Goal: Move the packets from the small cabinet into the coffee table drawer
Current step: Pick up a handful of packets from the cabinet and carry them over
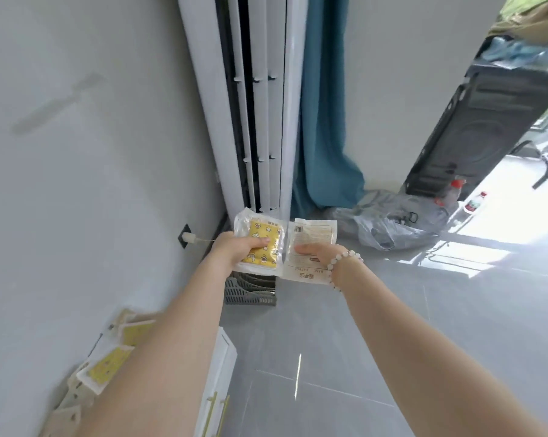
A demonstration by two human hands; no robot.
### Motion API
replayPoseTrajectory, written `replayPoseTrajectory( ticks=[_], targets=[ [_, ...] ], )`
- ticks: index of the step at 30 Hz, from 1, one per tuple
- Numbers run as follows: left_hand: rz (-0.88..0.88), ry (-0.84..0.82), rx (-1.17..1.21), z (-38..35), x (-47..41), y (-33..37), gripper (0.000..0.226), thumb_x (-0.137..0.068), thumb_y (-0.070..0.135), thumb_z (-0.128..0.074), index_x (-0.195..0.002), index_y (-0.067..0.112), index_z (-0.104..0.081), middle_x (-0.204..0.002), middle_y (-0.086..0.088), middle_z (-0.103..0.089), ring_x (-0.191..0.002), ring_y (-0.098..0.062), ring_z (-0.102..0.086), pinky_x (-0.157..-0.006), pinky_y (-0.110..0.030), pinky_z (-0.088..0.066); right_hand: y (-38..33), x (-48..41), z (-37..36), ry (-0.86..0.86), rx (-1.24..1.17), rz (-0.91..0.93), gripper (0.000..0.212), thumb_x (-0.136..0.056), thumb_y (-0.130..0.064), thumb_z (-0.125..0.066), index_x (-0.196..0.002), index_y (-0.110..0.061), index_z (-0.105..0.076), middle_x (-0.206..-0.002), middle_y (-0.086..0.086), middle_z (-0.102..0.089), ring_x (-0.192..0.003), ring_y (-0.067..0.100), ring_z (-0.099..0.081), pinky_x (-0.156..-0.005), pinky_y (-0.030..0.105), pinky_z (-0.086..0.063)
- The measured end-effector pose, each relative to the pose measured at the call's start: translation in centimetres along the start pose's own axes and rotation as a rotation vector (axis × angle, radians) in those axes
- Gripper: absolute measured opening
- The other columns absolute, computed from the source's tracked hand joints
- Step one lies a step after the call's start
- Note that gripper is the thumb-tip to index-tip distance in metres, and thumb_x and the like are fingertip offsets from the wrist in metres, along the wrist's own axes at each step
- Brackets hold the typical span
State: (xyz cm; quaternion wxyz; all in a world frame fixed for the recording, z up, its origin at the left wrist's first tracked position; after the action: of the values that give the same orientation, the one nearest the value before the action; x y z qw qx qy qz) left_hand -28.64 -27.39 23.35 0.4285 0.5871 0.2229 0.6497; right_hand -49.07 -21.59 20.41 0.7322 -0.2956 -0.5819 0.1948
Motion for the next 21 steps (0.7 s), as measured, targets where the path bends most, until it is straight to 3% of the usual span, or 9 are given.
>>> replayPoseTrajectory(
  ticks=[3, 7, 14, 17, 21],
  targets=[
    [-0.004, -0.073, -0.044, -5.8, 0.3, 1.0, 0.038, -0.069, 0.023, -0.084, -0.101, 0.008, -0.069, -0.095, -0.007, -0.074, -0.083, -0.020, -0.071, -0.082, -0.033, -0.056, 2.4, -2.1, 5.9, 0.058, -0.074, -0.030, 0.092, -0.014, -0.045, -0.086, -0.099, -0.017, -0.068, -0.098, 0.002, -0.072, -0.086, 0.020, -0.071, -0.083, 0.038, -0.057],
    [-0.010, -0.167, -0.091, -13.5, 1.2, 2.3, 0.044, -0.070, 0.020, -0.083, -0.108, 0.005, -0.067, -0.099, -0.010, -0.073, -0.087, -0.024, -0.071, -0.083, -0.035, -0.057, 5.5, -4.0, 13.3, 0.096, -0.159, -0.034, 0.105, -0.005, -0.046, -0.088, -0.104, -0.018, -0.067, -0.099, 0.001, -0.073, -0.086, 0.020, -0.072, -0.085, 0.040, -0.056],
    [-0.071, -0.282, -0.141, -26.4, 4.5, 5.2, 0.033, -0.071, 0.015, -0.083, -0.099, 0.005, -0.068, -0.092, -0.009, -0.073, -0.083, -0.023, -0.071, -0.083, -0.033, -0.056, 8.6, -0.3, 24.9, 0.167, -0.291, -0.030, 0.093, -0.022, -0.044, -0.084, -0.108, -0.015, -0.066, -0.105, 0.005, -0.071, -0.093, 0.023, -0.069, -0.092, 0.041, -0.053],
    [-0.115, -0.335, -0.177, -32.0, 6.3, 6.4, 0.033, -0.071, 0.015, -0.083, -0.100, 0.005, -0.070, -0.092, -0.008, -0.073, -0.084, -0.022, -0.071, -0.085, -0.033, -0.055, 10.1, 1.9, 29.6, 0.210, -0.336, -0.023, 0.070, -0.043, -0.036, -0.086, -0.106, -0.012, -0.066, -0.105, 0.007, -0.070, -0.095, 0.025, -0.069, -0.092, 0.043, -0.053],
    [-0.167, -0.421, -0.237, -39.4, 9.0, 7.6, 0.038, -0.071, 0.019, -0.082, -0.105, 0.007, -0.069, -0.100, -0.007, -0.073, -0.094, -0.023, -0.069, -0.091, -0.035, -0.053, 12.6, 4.2, 36.0, 0.283, -0.449, -0.002, 0.066, -0.044, -0.029, -0.085, -0.104, -0.009, -0.068, -0.104, 0.009, -0.071, -0.094, 0.027, -0.069, -0.089, 0.046, -0.055]
  ],
)
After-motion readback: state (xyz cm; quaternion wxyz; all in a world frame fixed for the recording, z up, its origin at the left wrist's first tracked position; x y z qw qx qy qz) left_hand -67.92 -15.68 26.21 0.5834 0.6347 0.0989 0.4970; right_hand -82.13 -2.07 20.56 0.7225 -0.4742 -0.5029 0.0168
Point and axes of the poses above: each hand's wrist, its own x-axis away from the middle knuckle, its own z-axis out of the back of the hand, y = z × x, the point moved 9 cm from there along -x, towards the middle knuckle
